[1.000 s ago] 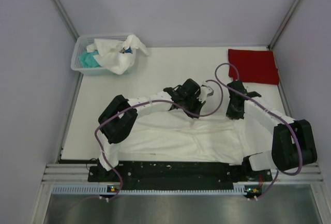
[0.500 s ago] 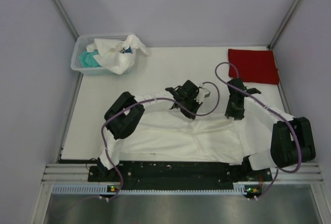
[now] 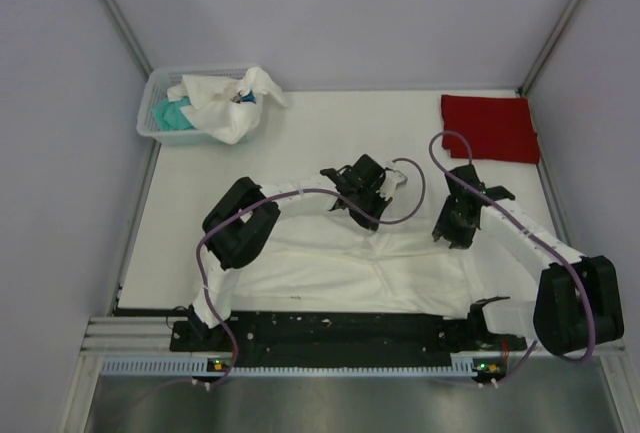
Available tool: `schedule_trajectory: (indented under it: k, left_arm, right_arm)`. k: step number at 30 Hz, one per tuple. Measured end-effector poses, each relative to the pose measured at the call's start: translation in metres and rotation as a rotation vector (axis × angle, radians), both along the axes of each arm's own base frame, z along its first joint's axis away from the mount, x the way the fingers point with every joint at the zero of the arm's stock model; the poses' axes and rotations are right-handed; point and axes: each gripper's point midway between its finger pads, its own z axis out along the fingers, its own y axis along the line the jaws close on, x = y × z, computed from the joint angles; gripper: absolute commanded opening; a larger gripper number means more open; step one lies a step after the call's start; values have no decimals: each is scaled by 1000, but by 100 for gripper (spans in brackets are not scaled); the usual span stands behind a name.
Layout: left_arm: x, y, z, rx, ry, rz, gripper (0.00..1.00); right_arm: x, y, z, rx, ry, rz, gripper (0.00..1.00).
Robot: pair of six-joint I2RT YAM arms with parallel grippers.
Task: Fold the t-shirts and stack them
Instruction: Fold the other side of the tshirt into a rectangle
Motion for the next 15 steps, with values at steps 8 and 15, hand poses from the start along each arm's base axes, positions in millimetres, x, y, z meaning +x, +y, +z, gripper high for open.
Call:
schedule_trajectory:
  k: [8,15]
  left_arm:
    - [0,0,0,1,-3,-7,0]
    - [1,1,0,5,-14,-20,0]
  right_arm:
    - [-13,-6,-19,-32,80,-29,0]
    - [-30,-5,-29,-12,119,-44,0]
